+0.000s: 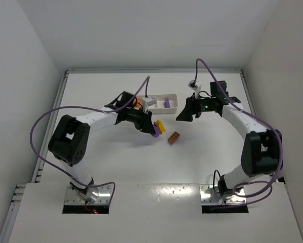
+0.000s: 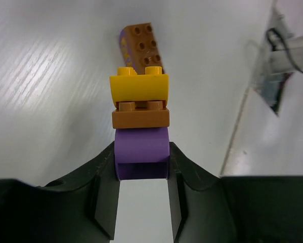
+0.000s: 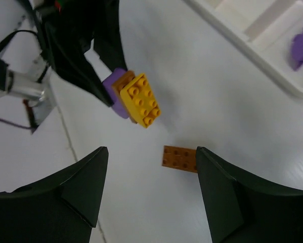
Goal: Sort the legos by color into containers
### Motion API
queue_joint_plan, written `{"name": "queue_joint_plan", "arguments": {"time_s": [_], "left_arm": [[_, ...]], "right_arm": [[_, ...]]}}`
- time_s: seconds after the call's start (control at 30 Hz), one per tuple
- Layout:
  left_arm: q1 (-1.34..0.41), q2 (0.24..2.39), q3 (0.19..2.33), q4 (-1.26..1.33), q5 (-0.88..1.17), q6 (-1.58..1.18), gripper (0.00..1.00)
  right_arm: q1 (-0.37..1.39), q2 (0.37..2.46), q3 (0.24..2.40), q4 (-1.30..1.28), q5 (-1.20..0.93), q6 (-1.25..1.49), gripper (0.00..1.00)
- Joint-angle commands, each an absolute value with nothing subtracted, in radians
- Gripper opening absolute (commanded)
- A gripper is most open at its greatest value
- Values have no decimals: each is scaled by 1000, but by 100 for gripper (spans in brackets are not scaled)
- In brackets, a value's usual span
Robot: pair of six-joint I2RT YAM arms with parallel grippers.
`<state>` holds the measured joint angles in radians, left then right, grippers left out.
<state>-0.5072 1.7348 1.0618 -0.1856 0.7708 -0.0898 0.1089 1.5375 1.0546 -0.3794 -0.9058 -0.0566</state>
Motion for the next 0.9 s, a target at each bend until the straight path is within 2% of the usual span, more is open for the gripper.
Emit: {"name": "queue_joint_plan", "arguments": {"time_s": [0.0,0.23,0.5,0.57,0.6,0.63,0.73,0.87], "left_arm": [[-451,1697,1123,-261,1113,-31,11],[-442,1706,1202,-308,1245,-29,10],[-451,1726,1262,-308,1273,-58,10],[-451,1726,1273,-308,1273,-58,10],[-451,1735,1284,-308,1273,-67,10],[-451,1735,1284,-308,1273,-67,10],[-451,1735,1293,-308,1273,-67,10],[-451,1735,1293,-308,1273,-67,10]], "right_arm": [[124,1561,1118,-386,-1143,-84,71],[187,1572,1118,-377,-1239,-106,71],[262,1629,1169,-468,-1258,-179,71],[273,1638,1169,-468,-1258,-189,68],[273,1638,1178,-480,-1267,-189,65],[273,1638,1178,-480,-1267,-198,53],[282,1647,1187,-489,-1276,-198,36],[273,1657,1187,-489,-1299,-198,23]]}}
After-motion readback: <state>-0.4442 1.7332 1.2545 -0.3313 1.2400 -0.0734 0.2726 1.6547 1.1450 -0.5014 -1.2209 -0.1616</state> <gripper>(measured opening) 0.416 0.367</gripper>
